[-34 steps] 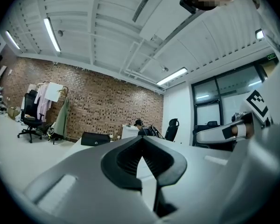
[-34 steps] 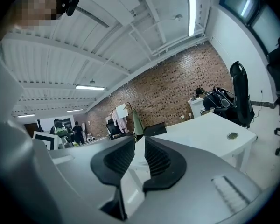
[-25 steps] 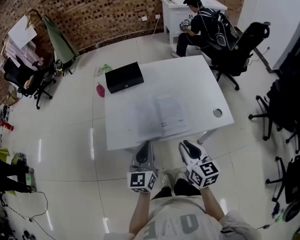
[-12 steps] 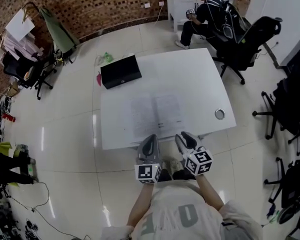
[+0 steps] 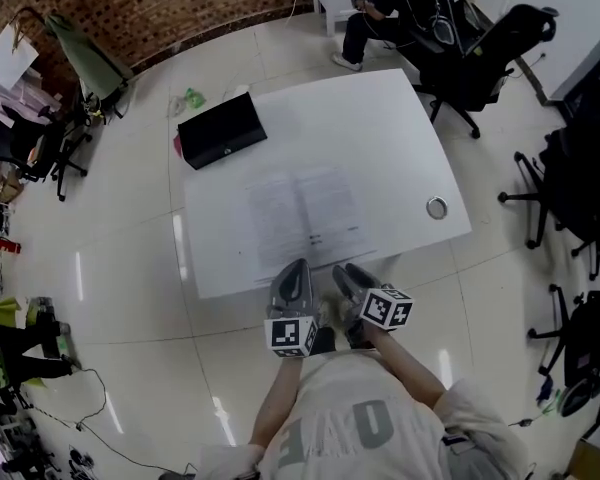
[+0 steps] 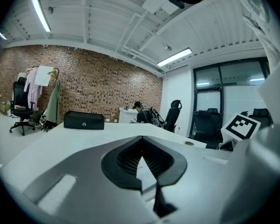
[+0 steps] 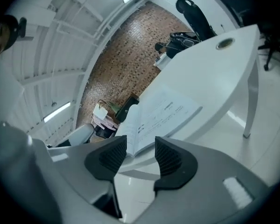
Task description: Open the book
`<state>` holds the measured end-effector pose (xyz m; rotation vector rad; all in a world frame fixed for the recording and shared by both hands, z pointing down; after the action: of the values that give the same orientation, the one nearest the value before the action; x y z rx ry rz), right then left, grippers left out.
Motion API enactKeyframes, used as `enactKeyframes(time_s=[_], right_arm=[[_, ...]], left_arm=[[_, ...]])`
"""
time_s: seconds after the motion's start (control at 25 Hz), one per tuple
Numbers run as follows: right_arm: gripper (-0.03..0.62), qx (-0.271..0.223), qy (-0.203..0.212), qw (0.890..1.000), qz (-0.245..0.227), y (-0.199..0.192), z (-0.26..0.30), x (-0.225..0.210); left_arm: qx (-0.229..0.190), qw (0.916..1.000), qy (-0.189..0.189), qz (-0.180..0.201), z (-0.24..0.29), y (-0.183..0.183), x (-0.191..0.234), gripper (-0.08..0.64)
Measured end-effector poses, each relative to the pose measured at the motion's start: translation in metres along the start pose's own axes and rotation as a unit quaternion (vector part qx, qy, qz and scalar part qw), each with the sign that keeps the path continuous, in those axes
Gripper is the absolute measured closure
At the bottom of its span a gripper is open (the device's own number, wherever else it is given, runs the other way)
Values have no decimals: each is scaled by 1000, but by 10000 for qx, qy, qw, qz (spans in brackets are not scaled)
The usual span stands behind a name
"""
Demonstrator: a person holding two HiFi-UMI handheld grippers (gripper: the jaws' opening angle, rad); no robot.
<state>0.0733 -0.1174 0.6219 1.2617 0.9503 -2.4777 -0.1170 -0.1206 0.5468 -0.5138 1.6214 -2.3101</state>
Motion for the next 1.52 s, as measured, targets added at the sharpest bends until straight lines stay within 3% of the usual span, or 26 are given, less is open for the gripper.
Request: enactKeyframes(time_s=[0.24, 0.64, 0.88, 1.2, 1.4, 1.52], right_arm=[[394, 258, 1, 9992, 307, -1, 17, -5], [391, 237, 2, 9990, 371, 5, 21, -6], [391, 139, 114, 9871, 1590, 5, 13, -11], [380, 179, 14, 9897, 1422, 9, 18, -7], [370, -5, 119, 9692, 2460, 9, 16, -12], [366, -95, 193, 9617, 2733, 13, 17, -15]], left_arm=[[27, 10000, 31, -77, 1, 0, 14, 543], [10, 10000, 24, -20, 3, 4, 22, 543], [12, 10000, 12, -29, 5, 4, 21, 543], [15, 10000, 65, 2, 4, 4, 25, 543], [29, 10000, 71, -4, 6, 4, 23, 543], [27, 10000, 74, -18, 6, 3, 21, 543]])
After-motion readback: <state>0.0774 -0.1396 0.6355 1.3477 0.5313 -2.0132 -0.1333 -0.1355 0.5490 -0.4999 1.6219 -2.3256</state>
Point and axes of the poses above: the fingertips, and each gripper's own axes: z forward along the fingers, x to its left, y out of its top, the point moved 10 cm from there along -z, backward along the fingers, and after that the axes turned 8 degrees about x, right-handed, at the moved point
